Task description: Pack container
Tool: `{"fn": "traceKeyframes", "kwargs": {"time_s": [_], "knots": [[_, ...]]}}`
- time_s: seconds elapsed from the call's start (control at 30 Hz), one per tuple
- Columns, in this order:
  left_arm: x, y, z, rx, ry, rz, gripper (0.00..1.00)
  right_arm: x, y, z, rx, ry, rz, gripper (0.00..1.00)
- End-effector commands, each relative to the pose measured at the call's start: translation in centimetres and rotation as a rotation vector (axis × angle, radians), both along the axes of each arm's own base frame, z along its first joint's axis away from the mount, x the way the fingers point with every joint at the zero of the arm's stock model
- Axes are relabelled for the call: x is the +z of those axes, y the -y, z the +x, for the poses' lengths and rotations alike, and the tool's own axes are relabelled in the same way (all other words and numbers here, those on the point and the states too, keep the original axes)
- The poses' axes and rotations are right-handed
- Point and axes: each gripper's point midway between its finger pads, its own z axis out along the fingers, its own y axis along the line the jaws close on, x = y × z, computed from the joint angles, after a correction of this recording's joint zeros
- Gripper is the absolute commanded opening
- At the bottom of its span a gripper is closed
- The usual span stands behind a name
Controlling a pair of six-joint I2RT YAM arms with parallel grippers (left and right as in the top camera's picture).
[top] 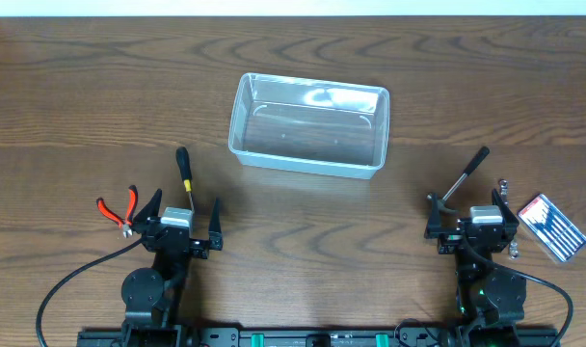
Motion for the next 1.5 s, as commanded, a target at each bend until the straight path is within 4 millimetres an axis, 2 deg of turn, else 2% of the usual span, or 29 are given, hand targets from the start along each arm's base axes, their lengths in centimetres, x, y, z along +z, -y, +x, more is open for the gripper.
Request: {"fn": "traceKeyframes", "kwargs": {"time_s": [0.0,0.27,0.33,0.43,0.47,0.57,0.73,0.87,0.97,1.07,1.2,1.37,1.47], "knots": [[-1.4,0.2,-0.1,-0.014,-0.039,-0.016,0.98,0.0,0.1,0.0,-0.007,0.003,0.018,0.99],[-1.0,0.2,0.0,-0.013,-0.024,-0.017,0.98,-0.1,0.3,0.0,-0.018,0.001,0.038,0.99],[-0.9,0.2,0.0,-0.012,-0.019,-0.030,0.98,-0.1,0.3,0.0,-0.023,0.001,0.119,0.99],[-0.5,0.2,0.0,0.002,-0.031,-0.172,0.98,-0.2,0.2,0.0,-0.034,0.002,0.324,0.99],[0.0,0.2,0.0,0.009,-0.037,-0.249,0.98,-0.2,-0.1,0.0,-0.018,-0.003,0.401,0.99],[1.6,0.2,-0.2,0.020,-0.055,-0.363,0.98,-0.2,-1.6,-0.1,0.060,-0.035,0.447,0.99],[5.0,0.2,-0.2,0.035,-0.132,-0.367,0.98,1.6,-2.4,-0.4,0.101,-0.074,0.451,0.99],[8.8,0.4,1.7,0.041,-0.192,-0.364,0.98,3.5,-3.3,-0.7,0.136,-0.167,0.453,0.99],[10.7,0.9,3.4,0.033,-0.286,-0.363,0.99,4.7,-4.1,-0.7,0.156,-0.276,0.458,0.99],[10.8,0.9,4.7,0.060,-0.425,-0.354,0.98,6.1,-5.0,-0.9,0.176,-0.420,0.468,0.99],[9.5,0.9,5.2,0.074,-0.593,-0.289,0.98,8.4,-5.4,-1.4,0.153,-0.630,0.468,0.99],[8.6,0.9,4.9,0.086,-0.659,-0.281,0.98,10.5,-4.8,-2.7,0.152,-0.819,0.290,0.99],[8.6,0.9,4.6,0.065,-0.652,-0.231,0.99,11.0,-4.1,-3.4,0.165,-0.908,0.162,0.99]]}}
